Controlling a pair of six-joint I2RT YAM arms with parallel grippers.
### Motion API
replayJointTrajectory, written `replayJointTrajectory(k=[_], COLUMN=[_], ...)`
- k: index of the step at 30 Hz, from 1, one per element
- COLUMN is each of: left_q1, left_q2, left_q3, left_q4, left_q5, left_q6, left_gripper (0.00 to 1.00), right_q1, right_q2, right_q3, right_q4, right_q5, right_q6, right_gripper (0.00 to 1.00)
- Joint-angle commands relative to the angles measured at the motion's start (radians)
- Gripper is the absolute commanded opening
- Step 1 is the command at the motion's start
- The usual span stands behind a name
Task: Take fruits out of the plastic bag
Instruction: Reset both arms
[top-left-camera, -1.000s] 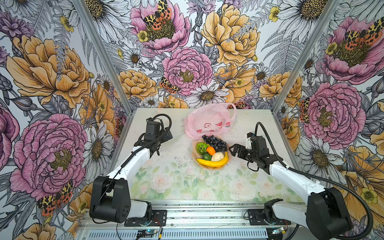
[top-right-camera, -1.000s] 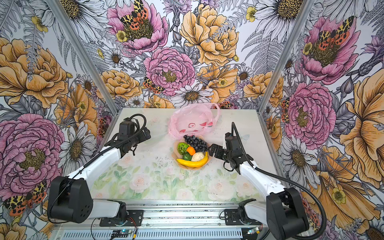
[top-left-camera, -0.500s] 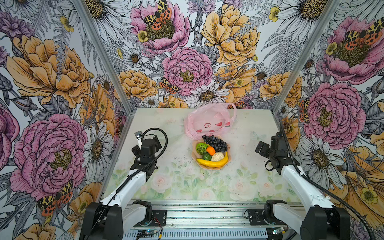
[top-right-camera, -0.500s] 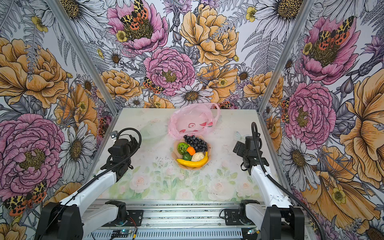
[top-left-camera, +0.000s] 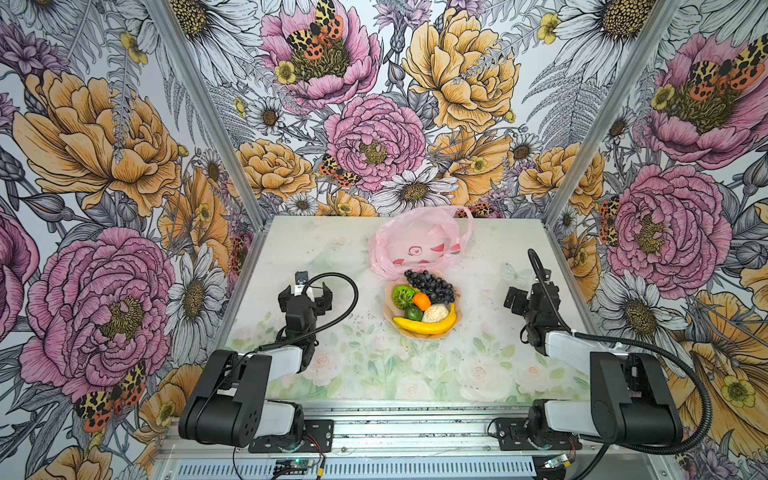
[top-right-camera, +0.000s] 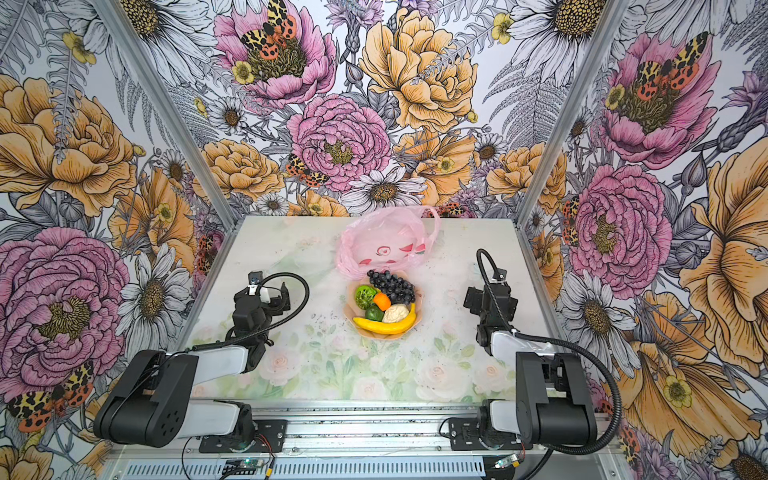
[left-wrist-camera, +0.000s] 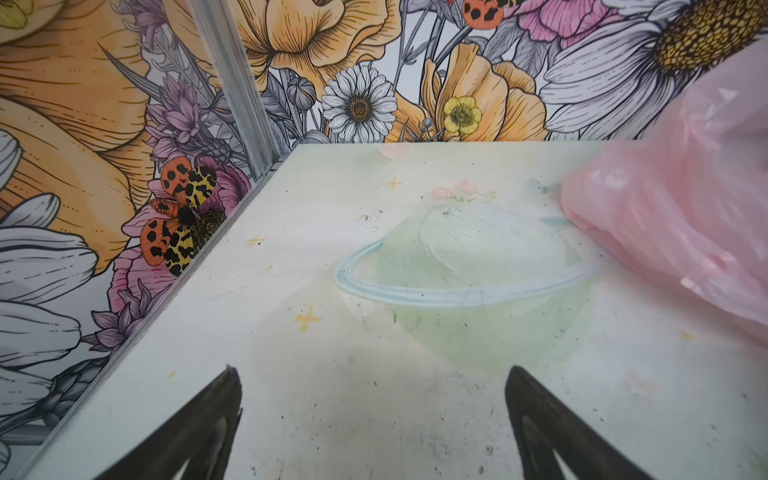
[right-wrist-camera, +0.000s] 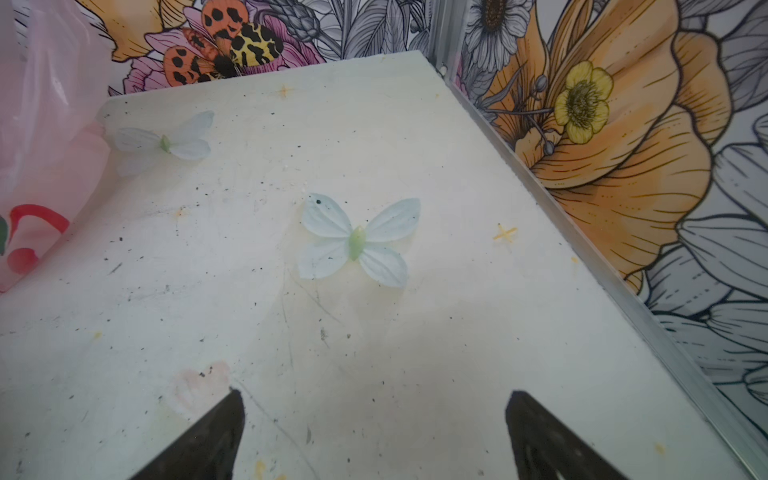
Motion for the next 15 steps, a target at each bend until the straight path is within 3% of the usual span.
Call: replayJointTrajectory(k=[1,2,4,6,15], left_q1=[0.079,0.102,0.139,0.146,0.147], left_q2=[0.131,0.180,0.131,0.155,0.151], left_q3=[0.001,0.009,0.065,0.081,0.082], left_q4=[0.225,0.285,0.094,0.105,0.096], left_q5=[0.176,0.213,0.244,0.252,0.253], left_q6=[-0.035,-0.048,-0.083,-0.092,-0.094], left_gripper=[0.99,0.99,0.99,0.99,0.99], right_q1=[0.003,0.003,-0.002,-0.001,0.051], right_q2=[0.030,0.053,0.116,0.189,0.185], right_q3=[-0.010,-0.023,-0.047,-0.030,-0.009], right_q4=[0.272,0.321,0.422,0.458,0.411], right_q5=[-0.121,-0.136,-0.168,-0.173,-0.056], right_q6=[-0.086,-0.088,-0.091,-0.096,-0.118], right_gripper=[1.00,1.00,0.99,1.00,0.99])
